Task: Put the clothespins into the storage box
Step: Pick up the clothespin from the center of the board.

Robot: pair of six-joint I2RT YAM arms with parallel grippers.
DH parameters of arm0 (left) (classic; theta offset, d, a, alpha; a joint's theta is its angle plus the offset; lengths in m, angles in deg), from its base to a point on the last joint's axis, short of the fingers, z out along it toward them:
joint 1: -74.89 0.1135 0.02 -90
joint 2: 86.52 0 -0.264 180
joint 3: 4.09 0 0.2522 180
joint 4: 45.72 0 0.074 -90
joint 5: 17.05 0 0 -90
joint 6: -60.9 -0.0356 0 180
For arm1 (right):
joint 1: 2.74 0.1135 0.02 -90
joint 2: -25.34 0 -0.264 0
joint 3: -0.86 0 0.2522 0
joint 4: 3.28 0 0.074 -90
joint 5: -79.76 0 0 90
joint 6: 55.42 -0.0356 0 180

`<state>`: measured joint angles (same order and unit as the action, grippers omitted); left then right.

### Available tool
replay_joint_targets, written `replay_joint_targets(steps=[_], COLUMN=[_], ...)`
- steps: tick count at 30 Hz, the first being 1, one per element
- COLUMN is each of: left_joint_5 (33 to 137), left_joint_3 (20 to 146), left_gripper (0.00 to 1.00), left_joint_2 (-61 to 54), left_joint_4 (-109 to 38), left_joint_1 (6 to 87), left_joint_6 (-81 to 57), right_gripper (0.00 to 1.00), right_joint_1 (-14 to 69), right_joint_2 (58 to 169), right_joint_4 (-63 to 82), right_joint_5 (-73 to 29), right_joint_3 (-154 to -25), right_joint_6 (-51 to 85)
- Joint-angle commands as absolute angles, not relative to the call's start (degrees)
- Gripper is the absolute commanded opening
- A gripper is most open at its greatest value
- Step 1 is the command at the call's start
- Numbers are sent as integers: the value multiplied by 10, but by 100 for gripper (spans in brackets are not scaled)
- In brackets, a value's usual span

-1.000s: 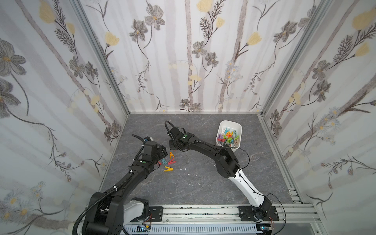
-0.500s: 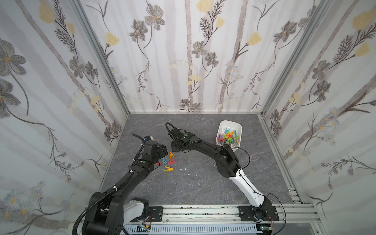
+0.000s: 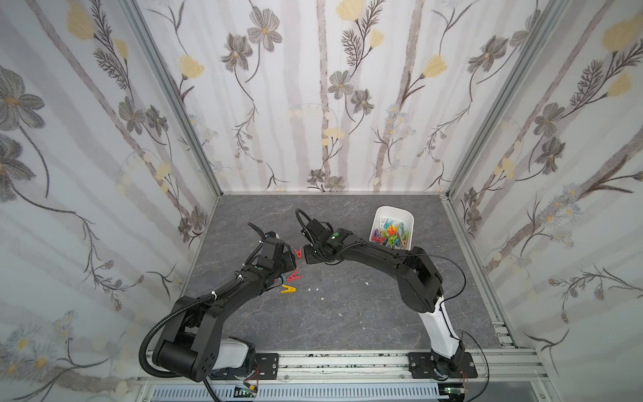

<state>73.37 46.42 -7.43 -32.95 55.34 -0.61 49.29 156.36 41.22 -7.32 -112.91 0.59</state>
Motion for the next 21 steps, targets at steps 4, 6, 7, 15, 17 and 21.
replay_joint_targets(steps=[4, 6, 7, 15, 17, 21], left_joint_5=[730, 725, 726, 740, 731, 720], left_joint_3=[503, 509, 508, 519, 523, 527], left_gripper=[38, 35, 35, 27, 26, 24], left_joint_2=[-22, -16, -15, 39, 48, 59], left_joint_4=[-282, -262, -258, -256, -252, -254], left_joint_1=[553, 552, 552, 549, 548, 548], left_joint_6=[-42, -49, -50, -53, -55, -55], right_gripper=[29, 30, 30, 32, 32, 32], right_joint_1=[482, 478, 476, 461, 455, 438], right_joint_2=[1467, 1434, 1420, 1361, 1351, 1335], right_joint_4=[312, 287, 276, 238, 232, 225], right_joint_5=[-96, -97, -96, -87, -87, -88], right_joint_3=[-1011, -964, -946, -869, -857, -838], right_joint_6=[-5, -13, -15, -24, -25, -23])
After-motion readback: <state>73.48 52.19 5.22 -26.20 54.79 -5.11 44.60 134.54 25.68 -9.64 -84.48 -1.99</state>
